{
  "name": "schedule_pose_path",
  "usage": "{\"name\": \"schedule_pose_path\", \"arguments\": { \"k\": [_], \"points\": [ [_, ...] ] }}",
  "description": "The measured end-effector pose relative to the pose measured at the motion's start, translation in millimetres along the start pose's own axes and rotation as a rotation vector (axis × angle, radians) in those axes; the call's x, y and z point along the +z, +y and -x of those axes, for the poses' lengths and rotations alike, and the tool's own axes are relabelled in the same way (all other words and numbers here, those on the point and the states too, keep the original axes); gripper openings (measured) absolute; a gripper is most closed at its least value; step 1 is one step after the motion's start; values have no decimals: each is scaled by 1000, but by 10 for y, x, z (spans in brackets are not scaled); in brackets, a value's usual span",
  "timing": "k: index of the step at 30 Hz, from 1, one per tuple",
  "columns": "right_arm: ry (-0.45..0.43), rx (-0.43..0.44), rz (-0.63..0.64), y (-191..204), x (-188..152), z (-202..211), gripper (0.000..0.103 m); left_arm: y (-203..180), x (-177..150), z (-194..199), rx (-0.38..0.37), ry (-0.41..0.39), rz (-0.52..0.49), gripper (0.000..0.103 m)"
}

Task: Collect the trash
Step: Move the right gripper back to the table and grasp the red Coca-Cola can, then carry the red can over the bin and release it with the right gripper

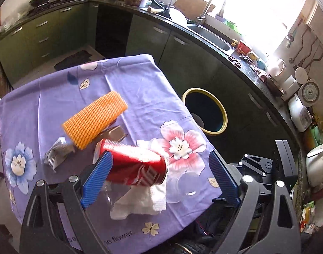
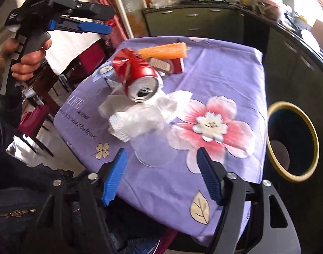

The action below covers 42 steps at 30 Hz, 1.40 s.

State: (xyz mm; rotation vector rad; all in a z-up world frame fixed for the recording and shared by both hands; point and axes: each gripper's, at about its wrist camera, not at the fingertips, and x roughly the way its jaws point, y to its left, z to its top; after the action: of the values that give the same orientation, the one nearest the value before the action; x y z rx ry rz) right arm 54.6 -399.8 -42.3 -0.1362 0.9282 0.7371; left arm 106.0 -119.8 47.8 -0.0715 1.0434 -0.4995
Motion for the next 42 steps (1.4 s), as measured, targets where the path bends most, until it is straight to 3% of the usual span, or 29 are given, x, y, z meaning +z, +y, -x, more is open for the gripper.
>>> {"name": "schedule_pose_path", "arguments": {
  "k": [4,8,14,20,23,26,31,42],
  "points": [
    [-4,-45,119,340,109,-258,74,269,-295,124,7,-14,52,87],
    [5,-80,158,403,256,-372,75,526,-549,238,11,-31,108,88],
    [8,-20,221,379,855,-418,81,779,-747,362,26,-72,160,88],
    [172,18,361,505,1491,-982,82,859,-842,413,34,-79,175,88],
    [280,52,392,543,1616,-1296,73,857,-874,408,27,-70,169,89],
    [352,51,405,572,1615,-1512,67,849,-902,393,24,-63,159,89],
    [376,65,407,593,1562,-1620,54,875,-916,356,16,-53,161,89],
    [256,93,362,606,1541,-1200,47,809,-883,315,19,-44,144,89]
  ]
}}
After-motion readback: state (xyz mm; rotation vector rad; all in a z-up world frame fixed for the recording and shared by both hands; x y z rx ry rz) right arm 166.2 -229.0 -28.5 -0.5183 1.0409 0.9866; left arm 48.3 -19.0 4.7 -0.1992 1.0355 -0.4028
